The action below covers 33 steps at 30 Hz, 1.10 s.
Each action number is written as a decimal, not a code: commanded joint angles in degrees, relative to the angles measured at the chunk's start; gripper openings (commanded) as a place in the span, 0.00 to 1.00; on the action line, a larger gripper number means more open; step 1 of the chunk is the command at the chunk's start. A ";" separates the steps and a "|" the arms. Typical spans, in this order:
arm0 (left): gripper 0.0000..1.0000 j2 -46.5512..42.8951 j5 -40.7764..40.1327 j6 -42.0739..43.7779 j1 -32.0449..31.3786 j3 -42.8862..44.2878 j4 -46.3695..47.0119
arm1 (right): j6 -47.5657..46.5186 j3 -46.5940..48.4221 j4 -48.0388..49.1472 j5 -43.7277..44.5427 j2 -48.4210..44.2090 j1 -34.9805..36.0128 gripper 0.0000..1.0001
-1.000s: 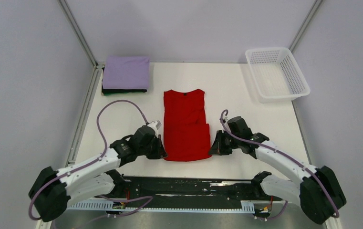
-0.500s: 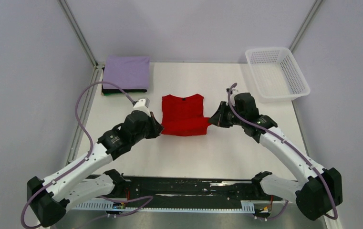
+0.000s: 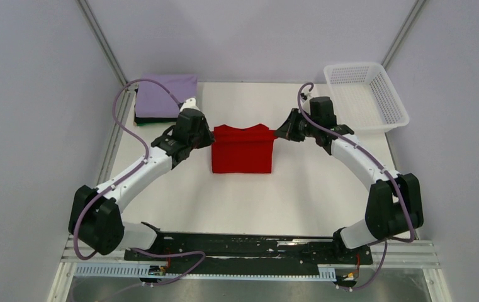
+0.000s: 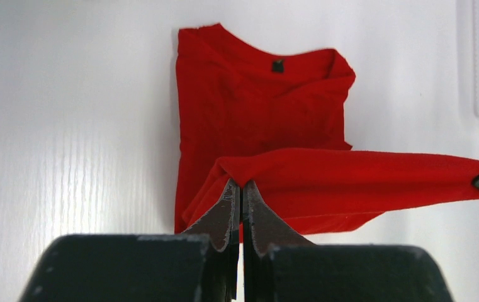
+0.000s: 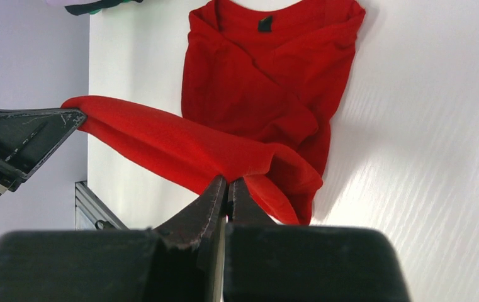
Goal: Fold and stack the t-shirts
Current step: Fold the long partially folded tshirt into a neat square
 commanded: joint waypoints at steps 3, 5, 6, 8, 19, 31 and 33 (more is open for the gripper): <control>0.00 9.27 -1.48 4.90 4.87 8.01 2.20 | -2.81 7.69 3.14 0.40 7.67 -2.48 0.00; 0.00 13.33 -0.58 5.01 6.48 9.78 2.91 | -2.77 9.43 3.27 0.32 10.20 -2.89 0.00; 0.00 14.20 0.48 4.91 6.87 10.69 3.29 | -2.81 10.19 3.29 0.24 11.49 -3.14 0.00; 0.00 17.01 2.07 4.86 7.84 12.37 3.79 | -2.87 11.95 3.44 0.06 14.48 -3.43 0.00; 0.00 28.26 4.16 5.01 10.77 19.71 2.75 | -1.24 20.92 3.55 -1.26 28.04 -5.10 0.00; 1.00 32.36 8.58 7.30 12.15 30.01 -2.19 | -3.37 27.91 0.54 -2.20 30.56 -5.74 1.00; 1.00 30.34 11.64 7.65 12.10 28.73 -1.55 | -3.21 25.30 0.92 -2.91 28.05 -5.60 1.00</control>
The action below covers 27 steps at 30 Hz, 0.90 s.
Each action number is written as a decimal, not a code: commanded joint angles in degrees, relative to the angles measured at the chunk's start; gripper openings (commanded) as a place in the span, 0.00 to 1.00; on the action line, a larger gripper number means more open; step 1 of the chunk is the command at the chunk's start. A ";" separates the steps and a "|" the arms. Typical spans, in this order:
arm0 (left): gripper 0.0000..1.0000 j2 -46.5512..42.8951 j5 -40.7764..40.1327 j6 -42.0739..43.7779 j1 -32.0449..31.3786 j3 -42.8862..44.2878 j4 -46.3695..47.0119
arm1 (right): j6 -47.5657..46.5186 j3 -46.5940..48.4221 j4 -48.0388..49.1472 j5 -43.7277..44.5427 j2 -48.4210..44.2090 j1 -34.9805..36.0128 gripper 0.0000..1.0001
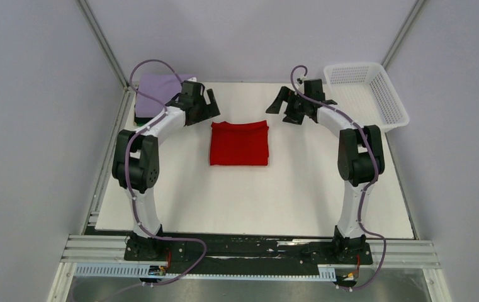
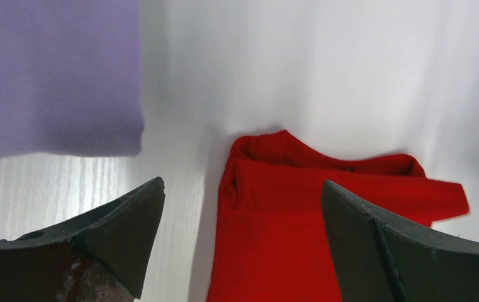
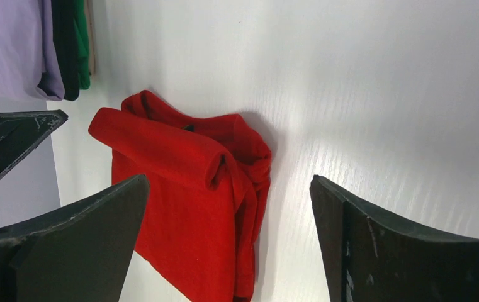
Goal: Fold and stack the t-shirts
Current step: Fold the long partially folded tshirt into a neat square, then put the neatly folded tshirt into the corner of the board with the left arm
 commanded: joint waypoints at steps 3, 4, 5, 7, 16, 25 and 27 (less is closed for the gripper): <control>1.00 -7.71 12.90 2.62 0.01 -3.27 2.59 | -0.70 -6.56 1.47 -3.08 -9.48 0.92 1.00; 1.00 -8.22 15.28 2.53 -0.01 -4.39 4.49 | -0.58 -8.19 2.30 -4.47 -10.73 1.44 1.00; 1.00 -9.20 19.81 2.41 -0.07 -6.66 5.30 | -0.52 -9.99 3.62 -6.39 -11.89 2.09 1.00; 1.00 -10.37 23.61 1.63 -0.39 -9.88 7.75 | -0.38 -12.64 5.55 -9.59 -13.37 3.80 1.00; 1.00 -6.49 23.09 0.95 -1.17 -10.91 10.64 | 0.79 -6.94 7.65 -11.61 -4.79 6.51 1.00; 1.00 4.29 21.08 1.60 -1.17 1.53 7.55 | 0.94 6.17 6.33 -8.84 6.27 5.60 1.00; 1.00 6.76 18.91 2.20 -1.11 4.03 6.47 | 1.29 8.84 6.31 -7.73 8.64 5.02 1.00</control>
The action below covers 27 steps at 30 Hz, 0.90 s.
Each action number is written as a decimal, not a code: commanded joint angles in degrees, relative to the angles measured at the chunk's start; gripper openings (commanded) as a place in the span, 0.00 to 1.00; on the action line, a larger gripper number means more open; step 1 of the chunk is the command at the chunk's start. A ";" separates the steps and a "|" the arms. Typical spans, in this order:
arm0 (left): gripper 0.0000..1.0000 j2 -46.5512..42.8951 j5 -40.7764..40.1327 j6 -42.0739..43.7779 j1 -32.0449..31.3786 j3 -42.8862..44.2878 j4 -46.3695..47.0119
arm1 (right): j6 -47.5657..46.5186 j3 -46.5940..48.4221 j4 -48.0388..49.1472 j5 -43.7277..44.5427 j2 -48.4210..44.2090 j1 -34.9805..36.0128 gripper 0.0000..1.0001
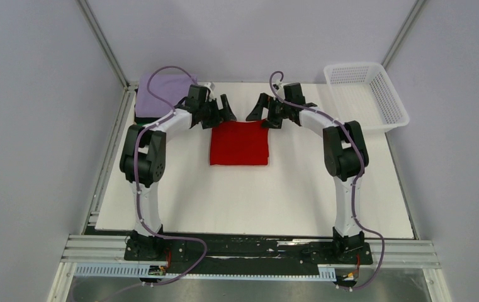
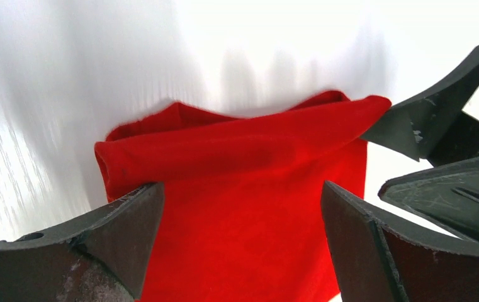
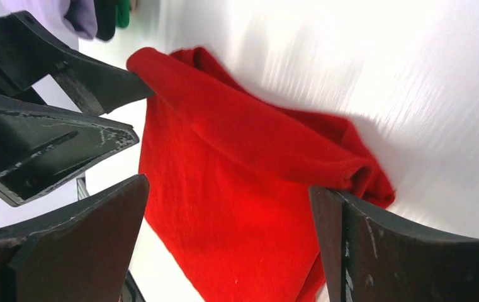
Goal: Fold and stack the t-shirts
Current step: Put the neatly folded tshirt into the corner of the board with the left arm
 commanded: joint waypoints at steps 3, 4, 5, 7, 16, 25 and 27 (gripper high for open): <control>1.00 7.45 -5.13 1.73 0.39 10.38 -3.43 | 1.56 9.80 2.31 1.16 6.04 -1.57 1.00; 1.00 8.20 -5.40 1.74 0.44 11.12 -4.37 | 1.79 10.33 2.31 0.78 7.03 -1.69 1.00; 1.00 9.66 -5.38 1.74 0.54 12.38 -4.78 | 2.01 10.65 2.28 0.50 7.84 -1.74 1.00; 1.00 11.49 -4.66 1.57 0.69 13.69 -5.86 | 2.32 10.62 2.31 -0.37 9.19 -1.72 1.00; 1.00 9.72 -2.66 -0.68 0.67 7.43 -6.44 | 6.00 2.47 3.69 -1.52 10.59 -1.73 1.00; 1.00 -6.82 -1.14 -3.58 -2.29 -16.73 0.05 | 6.66 -20.71 8.88 0.26 -4.93 -0.02 1.00; 1.00 -11.64 -2.13 -3.63 -3.80 -20.92 -0.08 | 6.29 -24.32 8.90 0.55 -9.47 0.18 1.00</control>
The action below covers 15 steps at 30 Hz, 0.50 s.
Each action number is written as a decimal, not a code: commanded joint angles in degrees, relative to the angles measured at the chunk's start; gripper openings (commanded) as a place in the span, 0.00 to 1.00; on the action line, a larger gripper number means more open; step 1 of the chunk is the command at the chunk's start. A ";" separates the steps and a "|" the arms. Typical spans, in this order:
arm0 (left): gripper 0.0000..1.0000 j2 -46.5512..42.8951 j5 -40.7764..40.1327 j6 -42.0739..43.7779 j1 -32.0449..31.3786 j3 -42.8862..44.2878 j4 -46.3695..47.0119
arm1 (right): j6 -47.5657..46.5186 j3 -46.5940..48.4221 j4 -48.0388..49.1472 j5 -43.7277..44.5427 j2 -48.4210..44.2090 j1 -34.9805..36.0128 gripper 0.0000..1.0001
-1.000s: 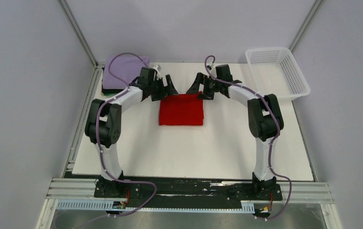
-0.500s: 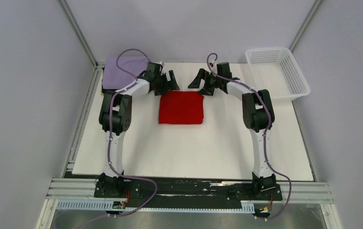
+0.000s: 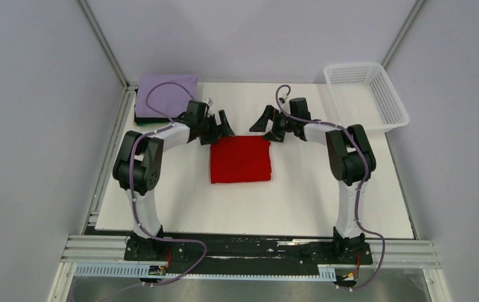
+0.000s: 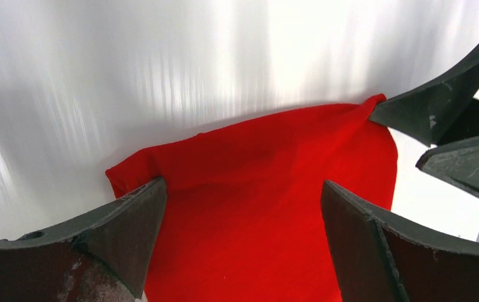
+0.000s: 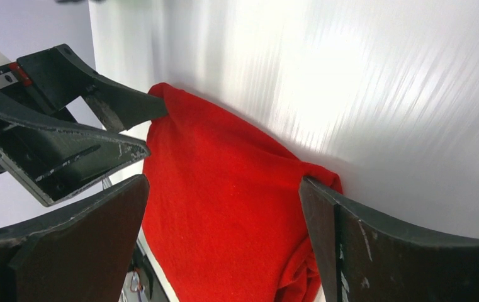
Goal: Fold and stack the t-shirts
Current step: Put the neatly folded tshirt into the corner of the board with the left arm
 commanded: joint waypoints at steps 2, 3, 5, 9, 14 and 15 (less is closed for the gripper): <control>1.00 -12.02 -3.34 -1.42 -4.17 -10.29 -5.16 | -1.32 -11.14 -5.80 5.51 -10.84 1.38 1.00; 1.00 -15.44 -5.15 -1.52 -4.61 -11.82 -5.41 | -1.66 -12.31 -6.12 6.89 -13.57 1.71 1.00; 1.00 -20.30 -8.40 -1.77 -5.70 -12.82 -6.78 | -1.86 -14.19 -7.53 9.71 -19.61 2.07 1.00; 1.00 -27.76 -13.95 -2.24 -7.55 -14.11 -10.95 | -2.03 -17.06 -10.97 16.84 -29.37 2.35 1.00; 1.00 -34.21 -15.70 -3.04 -8.41 -18.40 -13.01 | 0.39 -24.48 -13.72 28.43 -42.66 2.22 1.00; 1.00 -34.63 -15.67 -3.24 -8.49 -19.58 -13.63 | 1.20 -26.19 -14.32 31.66 -45.20 2.15 1.00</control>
